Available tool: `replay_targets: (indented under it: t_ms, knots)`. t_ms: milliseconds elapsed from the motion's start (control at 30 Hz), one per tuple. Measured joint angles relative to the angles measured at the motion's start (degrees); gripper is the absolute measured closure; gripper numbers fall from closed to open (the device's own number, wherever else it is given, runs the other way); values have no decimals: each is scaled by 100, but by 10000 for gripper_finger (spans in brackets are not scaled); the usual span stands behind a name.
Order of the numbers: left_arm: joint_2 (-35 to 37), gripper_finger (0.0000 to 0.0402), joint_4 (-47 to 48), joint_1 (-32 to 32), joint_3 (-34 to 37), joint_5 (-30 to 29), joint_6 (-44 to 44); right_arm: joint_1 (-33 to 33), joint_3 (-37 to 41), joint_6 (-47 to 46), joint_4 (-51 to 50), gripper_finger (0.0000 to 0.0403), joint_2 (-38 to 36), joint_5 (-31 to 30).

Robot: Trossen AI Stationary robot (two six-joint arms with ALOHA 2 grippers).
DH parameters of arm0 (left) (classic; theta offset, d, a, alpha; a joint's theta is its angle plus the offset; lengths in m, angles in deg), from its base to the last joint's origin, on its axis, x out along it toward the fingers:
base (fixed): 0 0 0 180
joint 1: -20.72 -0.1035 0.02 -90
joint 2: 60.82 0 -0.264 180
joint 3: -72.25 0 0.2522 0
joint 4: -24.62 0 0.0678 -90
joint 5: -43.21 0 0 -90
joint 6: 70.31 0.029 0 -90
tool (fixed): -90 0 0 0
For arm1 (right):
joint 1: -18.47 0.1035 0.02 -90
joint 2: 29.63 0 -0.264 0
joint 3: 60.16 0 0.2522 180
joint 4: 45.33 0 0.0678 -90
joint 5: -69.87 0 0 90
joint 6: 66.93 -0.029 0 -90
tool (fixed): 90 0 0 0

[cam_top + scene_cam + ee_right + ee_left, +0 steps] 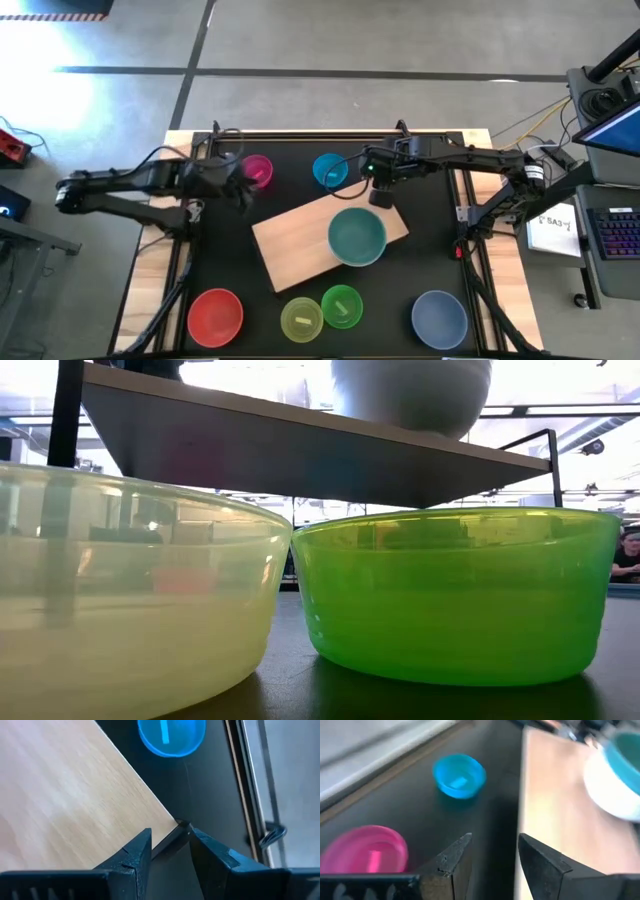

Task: Place and stack bowls onto a shelf
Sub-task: Adjust the shelf

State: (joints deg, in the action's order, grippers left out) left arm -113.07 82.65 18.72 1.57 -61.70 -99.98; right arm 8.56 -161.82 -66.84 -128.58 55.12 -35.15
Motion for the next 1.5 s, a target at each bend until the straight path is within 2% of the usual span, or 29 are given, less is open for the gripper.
replay_targets:
  t_ms: [67,133,300,567,700,833,1067,1167,1500]
  knots:
    - [-346,260,368,45,-371,189,-259,0,-6,419,-29,280,-4,108]
    - [-666,260,683,173,-618,132,-505,0,-5,790,-57,280,-4,335]
    - [-1320,260,765,542,-804,12,-774,2,-4,1363,-53,280,-4,1188]
    - [-2222,260,907,1037,-1220,20,-873,0,0,2076,-49,280,52,1398]
    - [-2453,260,1348,1187,-1620,281,-1194,0,0,2489,-42,280,116,1721]
    - [-2649,260,1705,1301,-1911,573,-1558,0,5,2513,-11,280,207,1761]
    - [-3071,260,2076,1389,-2080,1471,-2110,0,26,2609,4,280,475,1852]
    - [-3202,260,2513,1498,-2171,1464,-2318,0,26,2670,-20,280,544,1871]
    - [-3355,260,2471,1670,-2155,1406,-2479,-13,37,2683,-39,280,706,1875]
